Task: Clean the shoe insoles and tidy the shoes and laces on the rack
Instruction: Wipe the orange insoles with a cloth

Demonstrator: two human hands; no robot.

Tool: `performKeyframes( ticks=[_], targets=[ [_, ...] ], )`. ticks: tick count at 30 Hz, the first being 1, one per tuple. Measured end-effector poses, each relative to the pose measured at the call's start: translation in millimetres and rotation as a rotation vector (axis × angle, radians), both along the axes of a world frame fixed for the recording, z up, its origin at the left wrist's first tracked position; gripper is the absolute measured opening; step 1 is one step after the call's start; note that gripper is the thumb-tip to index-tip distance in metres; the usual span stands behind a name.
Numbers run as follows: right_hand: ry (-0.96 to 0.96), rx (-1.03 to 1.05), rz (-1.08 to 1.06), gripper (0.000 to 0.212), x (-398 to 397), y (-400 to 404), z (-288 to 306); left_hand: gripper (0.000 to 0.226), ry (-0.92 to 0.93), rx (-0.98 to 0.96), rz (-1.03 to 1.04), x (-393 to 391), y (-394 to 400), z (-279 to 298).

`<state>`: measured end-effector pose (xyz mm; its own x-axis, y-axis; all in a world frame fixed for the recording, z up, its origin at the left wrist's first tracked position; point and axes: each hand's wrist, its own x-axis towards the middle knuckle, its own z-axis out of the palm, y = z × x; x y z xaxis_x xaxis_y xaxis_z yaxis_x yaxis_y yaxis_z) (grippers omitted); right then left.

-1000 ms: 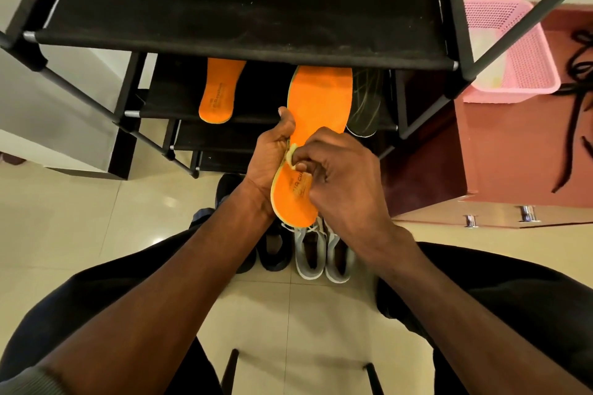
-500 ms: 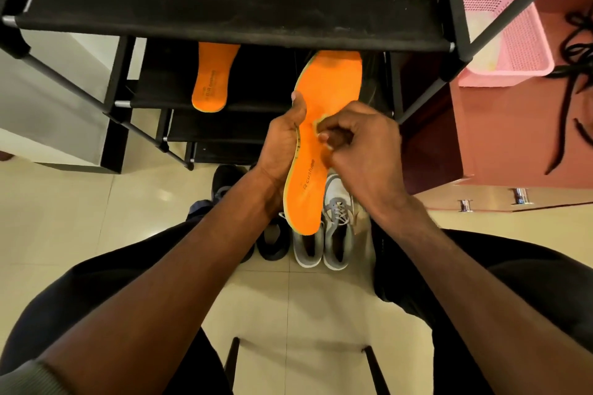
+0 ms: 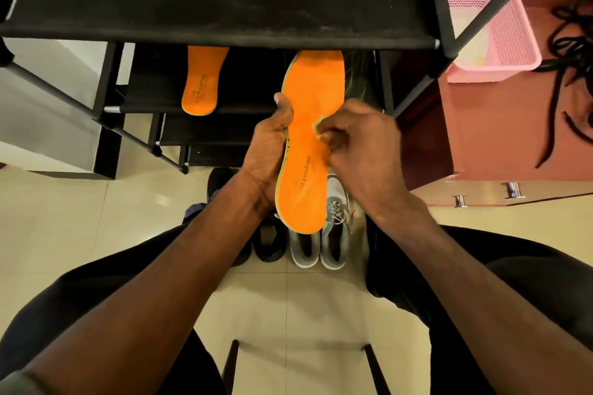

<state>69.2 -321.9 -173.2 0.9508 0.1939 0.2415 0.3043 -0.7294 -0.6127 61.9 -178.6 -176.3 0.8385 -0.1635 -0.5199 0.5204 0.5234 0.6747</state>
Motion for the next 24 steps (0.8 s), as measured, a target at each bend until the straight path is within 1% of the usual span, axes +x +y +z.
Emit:
performKeyframes(
  ticks=[2, 4, 6, 9, 12, 15, 18, 21, 24],
  targets=[
    [0.031, 0.08, 0.115, 0.016, -11, 12, -2, 0.053, 0.032, -0.036, 0.027, 2, 6, 0],
    [0.041, 0.099, 0.17, 0.016, -11, 17, -4, 0.054, 0.049, -0.044, 0.039, 3, 10, -4],
    [0.032, 0.043, 0.102, 0.016, -3, 11, -4, 0.052, 0.064, -0.023, 0.028, 3, 8, -3],
    [0.017, -0.042, -0.073, 0.019, 11, -7, 0, 0.046, 0.036, 0.04, 0.001, 2, 4, 1],
    [0.049, 0.004, -0.149, 0.022, 20, -18, 2, 0.043, 0.015, 0.064, -0.01, 5, 5, 1],
    [0.076, 0.047, -0.164, 0.024, 22, -20, 2, 0.044, 0.017, 0.072, -0.025, 6, 6, 1],
    [0.062, 0.04, -0.12, 0.021, 19, -16, 3, 0.043, 0.014, 0.119, -0.02, 6, 7, 1],
    [0.057, 0.025, -0.057, 0.02, 12, -9, 1, 0.045, 0.006, 0.099, 0.019, 6, 9, 1],
    [0.062, 0.078, 0.016, 0.021, 3, 2, -2, 0.054, -0.015, 0.069, 0.072, 5, 12, 5]
  ],
)
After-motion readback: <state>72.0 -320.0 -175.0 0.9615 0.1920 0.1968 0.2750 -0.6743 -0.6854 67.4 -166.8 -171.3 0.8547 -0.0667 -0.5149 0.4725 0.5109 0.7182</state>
